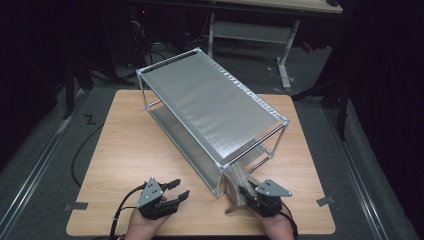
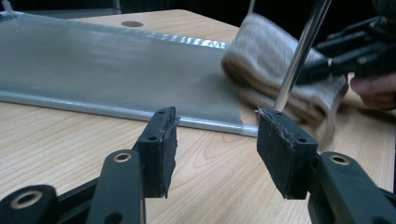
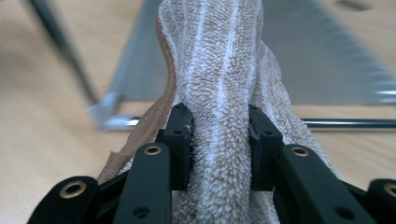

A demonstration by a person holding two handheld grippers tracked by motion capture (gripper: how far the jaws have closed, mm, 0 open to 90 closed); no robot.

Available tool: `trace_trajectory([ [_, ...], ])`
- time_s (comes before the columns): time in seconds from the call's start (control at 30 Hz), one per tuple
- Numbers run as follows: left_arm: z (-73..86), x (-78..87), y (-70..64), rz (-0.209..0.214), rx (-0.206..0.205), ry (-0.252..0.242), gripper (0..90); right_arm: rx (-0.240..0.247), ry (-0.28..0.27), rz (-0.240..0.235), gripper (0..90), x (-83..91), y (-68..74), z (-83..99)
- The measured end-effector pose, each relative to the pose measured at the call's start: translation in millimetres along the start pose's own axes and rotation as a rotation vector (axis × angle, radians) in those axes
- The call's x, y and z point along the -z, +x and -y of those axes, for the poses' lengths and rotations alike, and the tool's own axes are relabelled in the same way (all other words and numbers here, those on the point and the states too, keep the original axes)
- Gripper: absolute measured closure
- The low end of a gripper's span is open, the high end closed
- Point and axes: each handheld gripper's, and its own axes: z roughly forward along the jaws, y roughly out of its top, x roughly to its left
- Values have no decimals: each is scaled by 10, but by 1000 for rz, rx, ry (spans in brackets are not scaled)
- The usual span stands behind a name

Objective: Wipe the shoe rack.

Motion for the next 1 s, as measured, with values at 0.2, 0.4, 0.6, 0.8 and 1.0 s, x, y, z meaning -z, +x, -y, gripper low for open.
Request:
trace_trajectory([
  [0.2, -6, -31, -12, 11, 1, 1, 479, -72, -109, 123, 666, 223, -215, 23],
  [0.4, -11, -50, -15, 19, 0, 4, 478, -106, -194, 209, 666, 454, -357, 22],
  [0.6, -11, -61, -10, 25, -2, 8, 479, -122, -294, 270, 668, 724, -439, -26],
  [0.8, -7, -77, -13, 27, -2, 12, 479, -117, -389, 287, 668, 963, -438, -157],
  [1.0, 1, -82, -16, 27, 7, 12, 479, -80, -463, 249, 667, 1106, -307, -384],
])
